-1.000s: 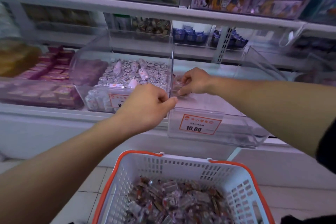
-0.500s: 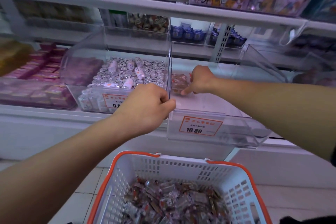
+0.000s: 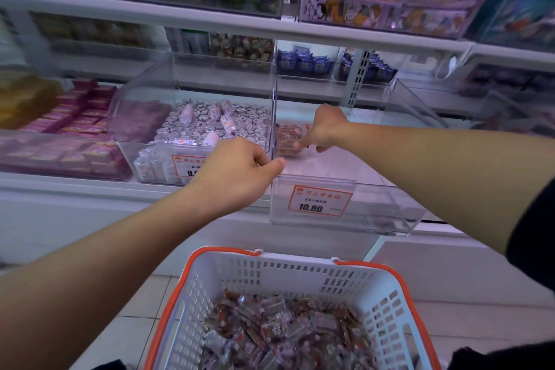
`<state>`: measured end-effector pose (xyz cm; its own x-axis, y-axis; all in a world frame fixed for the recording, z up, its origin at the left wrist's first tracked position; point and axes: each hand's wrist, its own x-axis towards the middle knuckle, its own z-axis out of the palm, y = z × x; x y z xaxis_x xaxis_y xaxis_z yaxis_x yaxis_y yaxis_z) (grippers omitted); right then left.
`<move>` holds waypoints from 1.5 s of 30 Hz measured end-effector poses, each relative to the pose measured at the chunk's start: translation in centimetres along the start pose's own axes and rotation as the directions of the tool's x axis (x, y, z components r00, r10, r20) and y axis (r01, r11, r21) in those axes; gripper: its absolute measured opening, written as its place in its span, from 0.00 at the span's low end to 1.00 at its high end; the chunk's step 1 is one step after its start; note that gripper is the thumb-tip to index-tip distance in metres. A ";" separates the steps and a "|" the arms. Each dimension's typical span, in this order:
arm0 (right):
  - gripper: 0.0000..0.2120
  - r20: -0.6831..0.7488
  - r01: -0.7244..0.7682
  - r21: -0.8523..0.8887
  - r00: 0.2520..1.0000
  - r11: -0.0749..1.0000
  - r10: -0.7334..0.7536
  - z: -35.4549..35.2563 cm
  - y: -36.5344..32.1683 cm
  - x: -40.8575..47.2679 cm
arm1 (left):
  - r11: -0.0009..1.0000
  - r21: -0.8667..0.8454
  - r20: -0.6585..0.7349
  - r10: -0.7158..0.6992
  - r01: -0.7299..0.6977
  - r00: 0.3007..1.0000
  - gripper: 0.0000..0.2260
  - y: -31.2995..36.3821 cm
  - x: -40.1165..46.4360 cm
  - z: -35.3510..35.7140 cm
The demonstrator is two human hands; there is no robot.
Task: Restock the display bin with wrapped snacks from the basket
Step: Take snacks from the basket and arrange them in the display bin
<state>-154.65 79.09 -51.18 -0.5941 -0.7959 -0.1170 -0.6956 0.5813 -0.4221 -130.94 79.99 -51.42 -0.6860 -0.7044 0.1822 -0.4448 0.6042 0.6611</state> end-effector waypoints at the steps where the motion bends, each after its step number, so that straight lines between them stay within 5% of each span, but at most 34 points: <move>1: 0.21 0.004 -0.001 -0.013 1.000 1.000 0.001 -0.2 -0.1 -0.5 | 1.000 0.011 -0.022 -0.008 0.008 1.000 0.15 0.1 -0.1 0.0; 4: 0.21 -0.048 0.049 -0.139 0.997 0.989 -0.056 -1.7 -0.8 -3.0 | 0.998 0.058 -0.107 0.008 -0.002 0.994 0.14 0.3 -0.5 -0.6; 6: 0.15 -0.248 0.178 -0.209 0.942 0.962 -0.228 -3.1 -0.9 -5.4 | 0.999 0.004 -0.063 0.036 -0.036 0.997 0.13 -0.1 -1.0 -1.5; 7: 0.12 -0.416 0.270 -0.222 0.843 0.937 -0.341 -3.5 -0.6 -7.2 | 0.998 -0.034 -0.002 0.046 -0.046 0.999 0.14 -0.5 -1.3 -1.9; 10: 0.08 -0.817 0.634 -0.209 0.305 0.745 -0.490 -0.5 0.8 -15.0 | 0.997 0.051 0.206 0.047 -0.059 0.977 0.15 -2.7 -2.2 -1.6; 11: 0.10 -0.839 0.707 -0.157 0.273 0.690 -0.470 2.5 1.5 -17.3 | 0.987 0.148 0.269 0.021 -0.062 0.963 0.16 -3.7 -2.4 -0.5; 12: 0.10 -0.797 0.738 -0.088 0.350 0.669 -0.491 5.9 2.4 -18.9 | 0.967 0.245 0.339 -0.024 -0.064 0.940 0.16 -4.8 -2.9 1.0; 13: 0.08 -0.646 0.713 -0.026 0.524 0.701 -0.556 9.8 3.7 -19.8 | 0.942 0.330 0.417 -0.093 -0.055 0.904 0.16 -5.8 -3.6 2.8; 14: 0.05 -0.347 0.605 0.015 0.750 0.796 -0.563 13.4 4.8 -20.5 | 0.920 0.391 0.493 -0.177 -0.036 0.852 0.16 -7.1 -4.6 4.9; 15: 0.10 0.042 0.456 0.028 0.888 0.889 -0.457 16.8 6.2 -21.1 | 0.900 0.436 0.564 -0.262 -0.013 0.783 0.15 -8.4 -5.9 7.2; 16: 0.21 0.384 0.307 0.033 0.875 0.951 -0.296 20.1 8.4 -21.7 | 0.881 0.473 0.624 -0.339 0.005 0.704 0.16 -9.7 -7.5 9.5; 18: 0.36 0.644 0.023 -0.028 0.765 0.999 0.000 25.2 13.5 -24.0 | 0.850 0.525 0.683 -0.449 0.040 0.576 0.18 -12.4 -11.2 14.0; 20: 0.50 0.588 -0.101 -0.194 0.784 0.976 0.198 28.3 18.4 -27.1 | 0.827 0.550 0.689 -0.527 0.114 0.498 0.24 -14.2 -15.2 17.8; 22: 0.56 0.565 -0.057 -0.322 0.789 0.945 0.241 30.1 21.0 -29.2 | 0.794 0.574 0.681 -0.598 0.199 0.423 0.27 -15.2 -18.5 21.1; 26: 0.56 0.634 -0.111 -0.228 0.737 0.967 0.234 30.9 20.3 -28.2 | 0.809 0.570 0.765 -0.586 0.145 0.265 0.20 -15.9 -22.7 25.4; 30: 0.53 0.673 -0.087 -0.291 0.689 0.953 0.268 32.6 19.3 -28.3 | 0.777 0.569 0.731 -0.628 0.270 0.267 0.22 -16.5 -22.6 26.3; 33: 0.24 0.595 -0.056 -0.252 0.779 0.966 0.201 33.2 18.6 -28.2 | 0.754 0.516 0.697 -0.645 0.406 0.313 0.34 -16.5 -21.8 26.8; 36: 0.04 0.625 -0.132 -0.215 0.743 0.968 0.240 32.8 18.5 -27.5 | 0.721 0.510 0.613 -0.687 0.469 0.390 0.38 -17.0 -22.2 27.8; 40: 0.06 0.652 -0.235 -0.208 0.690 0.949 0.314 32.5 19.1 -26.7 | 0.709 0.625 0.568 -0.700 0.326 0.433 0.33 -17.8 -22.5 28.1; 45: 0.09 0.563 -0.276 -0.133 0.770 0.952 0.302 33.1 20.1 -26.9 | 0.734 0.662 0.637 -0.659 0.153 0.400 0.29 -18.2 -22.1 28.2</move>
<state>-139.31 106.57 -86.30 -0.4401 -0.5323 -0.7232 -0.5516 0.7958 -0.2500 -123.89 95.08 -87.98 -0.3486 -0.4424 -0.8263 -0.8127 0.5818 0.0314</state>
